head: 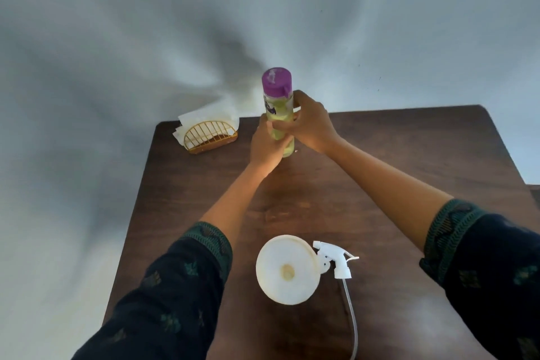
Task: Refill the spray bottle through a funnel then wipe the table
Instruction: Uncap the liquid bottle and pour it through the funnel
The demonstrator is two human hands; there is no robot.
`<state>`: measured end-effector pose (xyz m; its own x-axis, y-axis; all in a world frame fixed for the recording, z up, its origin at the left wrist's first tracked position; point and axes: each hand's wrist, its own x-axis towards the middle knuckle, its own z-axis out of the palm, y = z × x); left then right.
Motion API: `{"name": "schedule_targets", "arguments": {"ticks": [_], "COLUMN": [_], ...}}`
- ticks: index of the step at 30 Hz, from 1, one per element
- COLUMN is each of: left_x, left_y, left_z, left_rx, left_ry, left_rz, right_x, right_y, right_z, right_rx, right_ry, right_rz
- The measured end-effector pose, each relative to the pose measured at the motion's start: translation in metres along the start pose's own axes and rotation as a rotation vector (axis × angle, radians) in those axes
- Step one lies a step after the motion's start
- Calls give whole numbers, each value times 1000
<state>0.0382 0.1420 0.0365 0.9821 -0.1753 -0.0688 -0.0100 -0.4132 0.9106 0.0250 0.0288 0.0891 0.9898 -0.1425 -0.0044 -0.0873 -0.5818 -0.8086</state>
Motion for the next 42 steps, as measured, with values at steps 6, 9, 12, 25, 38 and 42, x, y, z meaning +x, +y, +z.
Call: {"name": "schedule_targets", "arguments": {"ticks": [6,9,12,25,38,42], "left_x": [-33,-52,-70,-143,-169,-170], "left_y": [47,76,103,160,160,160], "left_z": [-23,-37,-49,-76,-87,-85], "left_rx": [-33,-30,-18,17,-10,0], "left_ry": [61,107,150,190,109,101], "left_rz": [157,222,260,384,373,344], "right_x": [-33,-50,-64,-129,-146,-148], "right_y": [-50,-79,-104,-224,-258,-263], "right_z": [-36,-58,-79,-162,-190,-187], "right_rx": [8,5,-15,-181,-360,-582], "right_ry": [52,81,86,123,-289,-147], "right_rz": [-106,-169,-194,-456,-517,-453]}}
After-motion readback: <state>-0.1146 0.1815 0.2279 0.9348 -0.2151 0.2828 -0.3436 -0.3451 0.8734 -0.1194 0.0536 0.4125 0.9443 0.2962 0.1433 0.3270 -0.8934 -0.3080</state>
